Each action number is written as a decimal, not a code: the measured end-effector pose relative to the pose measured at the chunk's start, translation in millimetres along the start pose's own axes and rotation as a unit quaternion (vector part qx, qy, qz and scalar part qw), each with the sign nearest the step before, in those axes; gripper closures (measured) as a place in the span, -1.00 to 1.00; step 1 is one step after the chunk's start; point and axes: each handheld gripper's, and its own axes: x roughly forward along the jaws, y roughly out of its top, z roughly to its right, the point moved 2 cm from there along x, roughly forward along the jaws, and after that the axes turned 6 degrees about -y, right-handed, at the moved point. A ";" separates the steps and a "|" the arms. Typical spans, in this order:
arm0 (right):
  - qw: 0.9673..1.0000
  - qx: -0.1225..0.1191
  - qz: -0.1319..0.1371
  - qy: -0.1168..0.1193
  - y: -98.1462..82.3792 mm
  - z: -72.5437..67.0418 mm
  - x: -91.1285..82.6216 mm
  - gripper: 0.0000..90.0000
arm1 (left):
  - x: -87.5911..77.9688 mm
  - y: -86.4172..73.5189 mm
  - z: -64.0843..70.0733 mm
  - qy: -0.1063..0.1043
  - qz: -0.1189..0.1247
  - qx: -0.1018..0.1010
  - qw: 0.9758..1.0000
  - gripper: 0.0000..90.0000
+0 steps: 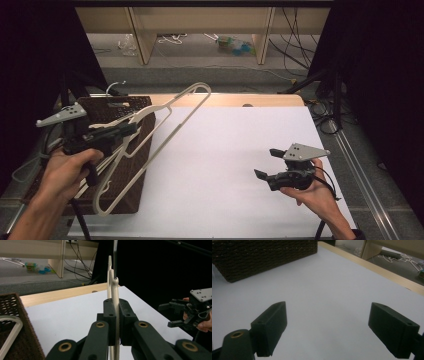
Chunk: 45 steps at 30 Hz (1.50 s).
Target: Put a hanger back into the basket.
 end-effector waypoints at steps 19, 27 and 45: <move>1.000 -0.008 0.010 0.018 -4.0 -12.4 4.1 -0.65 | -52.4 2.9 -75.5 0.063 0.050 -0.052 0.995 0.91; 1.000 -0.004 0.015 0.018 -4.1 -12.9 5.4 -0.64 | -67.2 8.9 -113.2 0.062 0.037 -0.047 0.996 0.91; 1.000 -0.006 0.001 0.030 -4.8 -13.2 6.7 -0.64 | -71.9 -0.5 -170.4 0.059 -0.017 -0.034 0.998 0.91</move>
